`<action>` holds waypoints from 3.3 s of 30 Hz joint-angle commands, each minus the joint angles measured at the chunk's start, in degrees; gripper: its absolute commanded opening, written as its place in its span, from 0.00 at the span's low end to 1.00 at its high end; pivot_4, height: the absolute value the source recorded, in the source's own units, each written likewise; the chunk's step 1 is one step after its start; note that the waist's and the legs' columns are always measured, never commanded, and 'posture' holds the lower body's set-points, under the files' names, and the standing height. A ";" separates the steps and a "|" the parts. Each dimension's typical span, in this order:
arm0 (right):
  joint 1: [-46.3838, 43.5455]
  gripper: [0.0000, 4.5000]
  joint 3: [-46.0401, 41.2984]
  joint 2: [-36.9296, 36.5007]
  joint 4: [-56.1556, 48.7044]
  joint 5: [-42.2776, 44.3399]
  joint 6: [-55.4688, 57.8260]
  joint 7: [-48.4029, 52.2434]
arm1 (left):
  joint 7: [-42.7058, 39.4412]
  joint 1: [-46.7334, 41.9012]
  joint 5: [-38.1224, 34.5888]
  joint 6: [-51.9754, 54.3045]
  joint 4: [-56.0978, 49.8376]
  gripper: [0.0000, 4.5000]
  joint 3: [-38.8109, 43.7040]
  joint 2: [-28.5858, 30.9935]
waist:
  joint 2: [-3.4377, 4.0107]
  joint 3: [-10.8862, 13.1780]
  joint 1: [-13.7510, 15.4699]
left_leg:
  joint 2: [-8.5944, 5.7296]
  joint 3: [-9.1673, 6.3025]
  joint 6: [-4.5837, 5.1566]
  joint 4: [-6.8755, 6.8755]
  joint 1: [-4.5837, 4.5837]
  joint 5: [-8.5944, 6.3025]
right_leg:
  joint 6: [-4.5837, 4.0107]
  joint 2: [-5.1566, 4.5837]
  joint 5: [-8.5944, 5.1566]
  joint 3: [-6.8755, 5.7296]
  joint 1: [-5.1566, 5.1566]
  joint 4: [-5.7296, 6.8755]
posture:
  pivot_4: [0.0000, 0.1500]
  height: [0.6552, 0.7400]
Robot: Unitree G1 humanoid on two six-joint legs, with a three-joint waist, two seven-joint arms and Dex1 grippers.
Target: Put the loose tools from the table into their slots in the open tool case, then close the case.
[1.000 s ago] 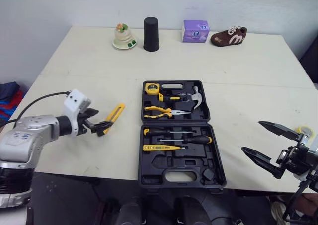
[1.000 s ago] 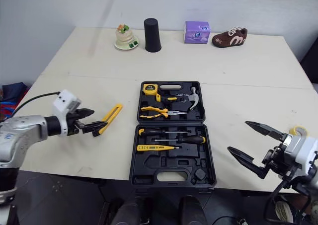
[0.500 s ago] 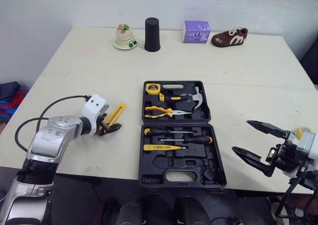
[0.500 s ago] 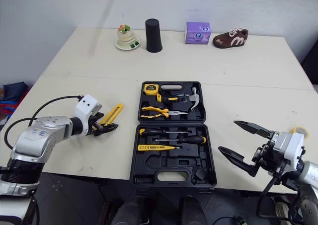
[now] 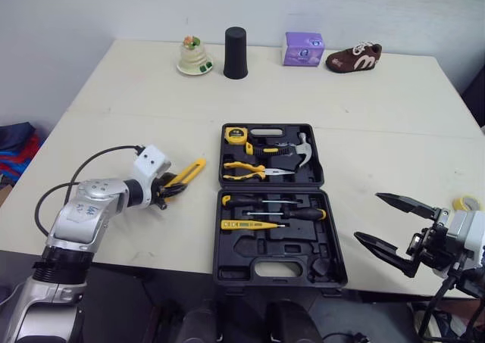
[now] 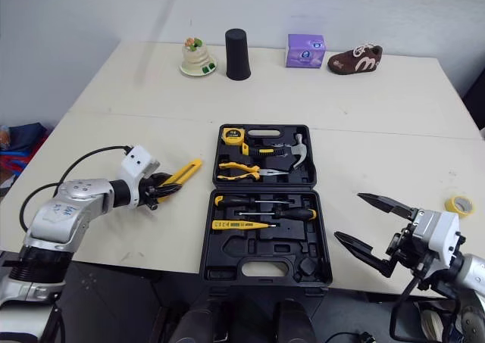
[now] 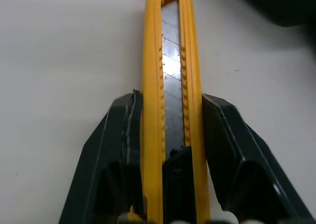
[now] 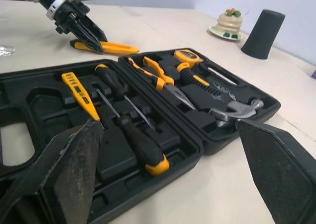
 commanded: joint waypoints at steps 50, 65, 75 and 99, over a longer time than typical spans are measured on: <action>15.04 1.00 -13.57 -1.36 -19.64 7.17 13.66 -1.26 | -16.42 -4.12 3.22 0.77 -18.73 0.39 -28.94 -7.25 | -0.02 0.00 -0.12 | 0.03 -0.18 0.04 -0.04 0.02 0.01 | -0.02 0.07 -0.01 -0.03 0.16 -0.18 | 1.00 0.93; 13.65 1.00 -12.79 -0.48 -17.25 5.10 12.24 -0.51 | -23.53 -5.09 -0.75 -20.93 -10.24 0.86 -21.70 -13.12 | -0.02 0.00 -0.03 | 0.01 -0.20 0.06 0.02 -0.03 0.01 | -0.02 0.06 -0.01 -0.08 0.18 -0.22 | 1.00 0.93; 14.97 1.00 -12.78 0.20 -17.41 4.92 12.49 -0.43 | -27.96 -0.99 -3.43 -23.48 -8.48 0.01 -20.80 -14.95 | -0.02 0.00 -0.03 | 0.01 -0.22 0.07 0.06 -0.03 0.02 | -0.01 0.06 -0.01 -0.11 0.21 -0.19 | 1.00 0.93; 18.76 1.00 -13.18 2.64 -16.08 3.86 9.78 1.68 | -20.94 1.61 14.01 -16.53 -0.63 0.01 -29.99 -10.38 | 0.22 -0.98 -0.13 | 0.06 -0.48 0.38 -0.10 0.32 -0.23 | -0.02 0.05 -0.01 -0.32 0.76 -0.58 | 1.00 0.93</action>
